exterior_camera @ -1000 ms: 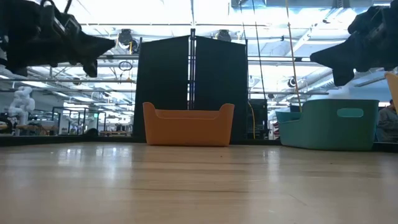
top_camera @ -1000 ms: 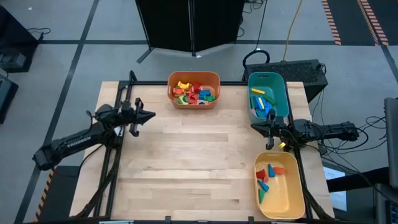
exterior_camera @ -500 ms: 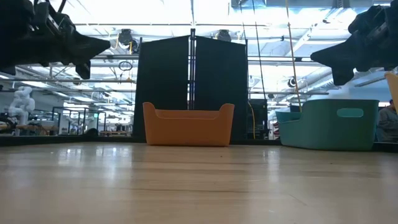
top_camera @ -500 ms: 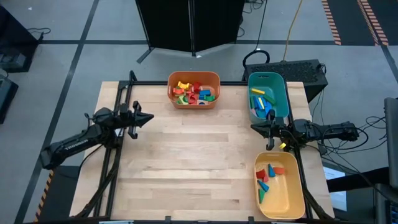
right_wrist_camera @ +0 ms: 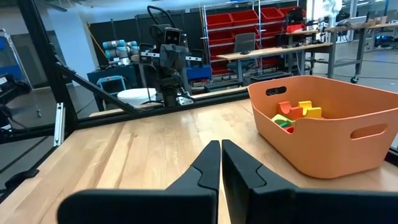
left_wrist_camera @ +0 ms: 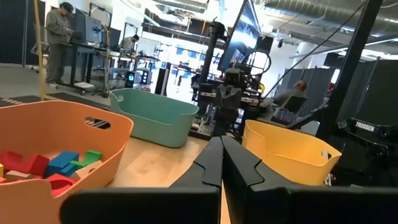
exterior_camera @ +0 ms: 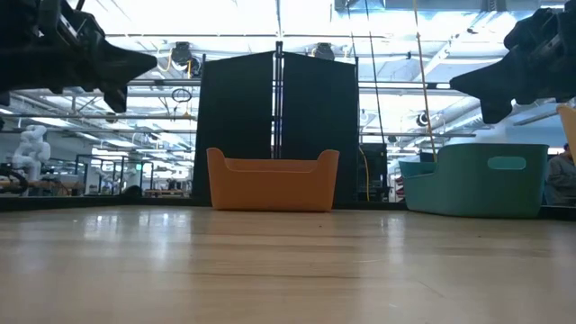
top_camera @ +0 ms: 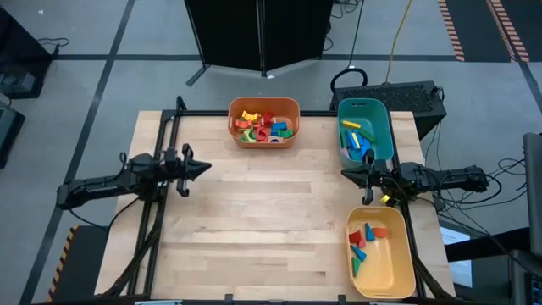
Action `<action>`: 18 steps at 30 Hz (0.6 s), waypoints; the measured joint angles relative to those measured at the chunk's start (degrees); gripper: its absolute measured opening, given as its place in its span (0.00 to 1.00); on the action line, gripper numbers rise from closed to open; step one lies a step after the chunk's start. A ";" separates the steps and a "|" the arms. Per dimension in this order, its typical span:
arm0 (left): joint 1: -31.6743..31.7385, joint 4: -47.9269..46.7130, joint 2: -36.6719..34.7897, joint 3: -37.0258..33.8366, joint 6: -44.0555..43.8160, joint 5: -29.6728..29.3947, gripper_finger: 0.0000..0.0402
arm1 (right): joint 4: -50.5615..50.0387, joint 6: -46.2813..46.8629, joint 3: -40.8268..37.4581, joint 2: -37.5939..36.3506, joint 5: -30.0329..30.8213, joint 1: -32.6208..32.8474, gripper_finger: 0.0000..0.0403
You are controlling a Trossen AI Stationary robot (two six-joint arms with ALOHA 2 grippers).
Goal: Sort blocks by size
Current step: Return to Home Position
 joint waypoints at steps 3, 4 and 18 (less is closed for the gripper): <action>-2.26 -0.24 0.00 0.01 0.14 -1.45 0.00 | -0.02 0.24 0.00 0.00 -0.02 0.00 0.00; -2.97 -0.64 -0.01 0.00 0.76 -1.55 0.00 | -0.02 0.43 0.00 0.00 -0.01 0.00 0.00; -4.54 -9.97 -5.11 1.19 4.85 0.79 0.00 | 0.20 0.24 0.02 -0.07 0.00 0.00 0.00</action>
